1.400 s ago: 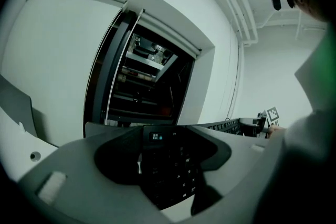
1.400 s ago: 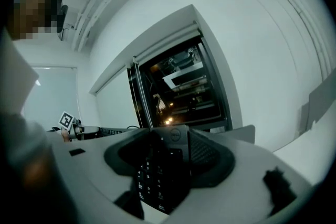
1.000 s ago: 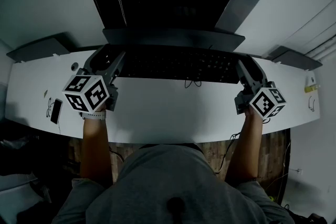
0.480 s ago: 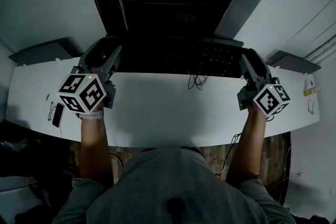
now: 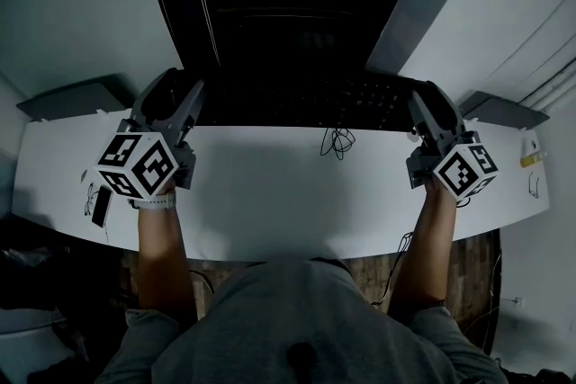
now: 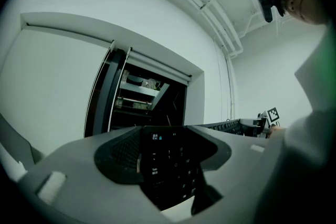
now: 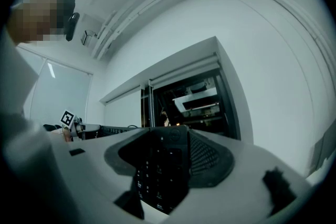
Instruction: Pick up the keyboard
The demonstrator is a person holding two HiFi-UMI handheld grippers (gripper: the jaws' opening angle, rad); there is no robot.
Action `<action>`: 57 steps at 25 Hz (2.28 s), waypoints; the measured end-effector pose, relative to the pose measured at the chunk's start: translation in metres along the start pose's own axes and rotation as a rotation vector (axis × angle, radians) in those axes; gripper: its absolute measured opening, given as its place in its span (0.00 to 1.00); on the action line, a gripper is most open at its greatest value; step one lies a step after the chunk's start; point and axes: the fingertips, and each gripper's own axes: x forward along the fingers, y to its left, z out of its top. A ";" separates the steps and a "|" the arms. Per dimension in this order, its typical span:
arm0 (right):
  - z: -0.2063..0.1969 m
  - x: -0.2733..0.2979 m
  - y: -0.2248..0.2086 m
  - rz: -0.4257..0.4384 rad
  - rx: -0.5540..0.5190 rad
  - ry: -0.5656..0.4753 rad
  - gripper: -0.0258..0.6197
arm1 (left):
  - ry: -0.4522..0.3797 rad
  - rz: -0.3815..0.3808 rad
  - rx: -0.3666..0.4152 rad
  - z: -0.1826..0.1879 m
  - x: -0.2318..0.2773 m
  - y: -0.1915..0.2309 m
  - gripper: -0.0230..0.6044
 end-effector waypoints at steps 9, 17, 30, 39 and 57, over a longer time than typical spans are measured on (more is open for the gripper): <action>0.008 -0.003 0.008 0.003 -0.025 -0.037 0.40 | -0.035 -0.019 0.018 0.009 -0.004 0.000 0.43; 0.008 -0.004 0.007 0.002 -0.023 -0.052 0.40 | -0.047 -0.024 0.028 0.011 -0.003 -0.001 0.43; 0.009 -0.006 0.007 0.014 -0.030 -0.069 0.40 | -0.065 -0.021 0.032 0.013 -0.008 -0.003 0.43; 0.007 -0.004 0.004 0.021 -0.030 -0.060 0.40 | -0.061 -0.020 0.029 0.010 -0.006 -0.003 0.43; -0.001 -0.003 -0.002 0.024 -0.006 -0.051 0.40 | -0.048 -0.021 0.019 0.004 -0.002 -0.003 0.43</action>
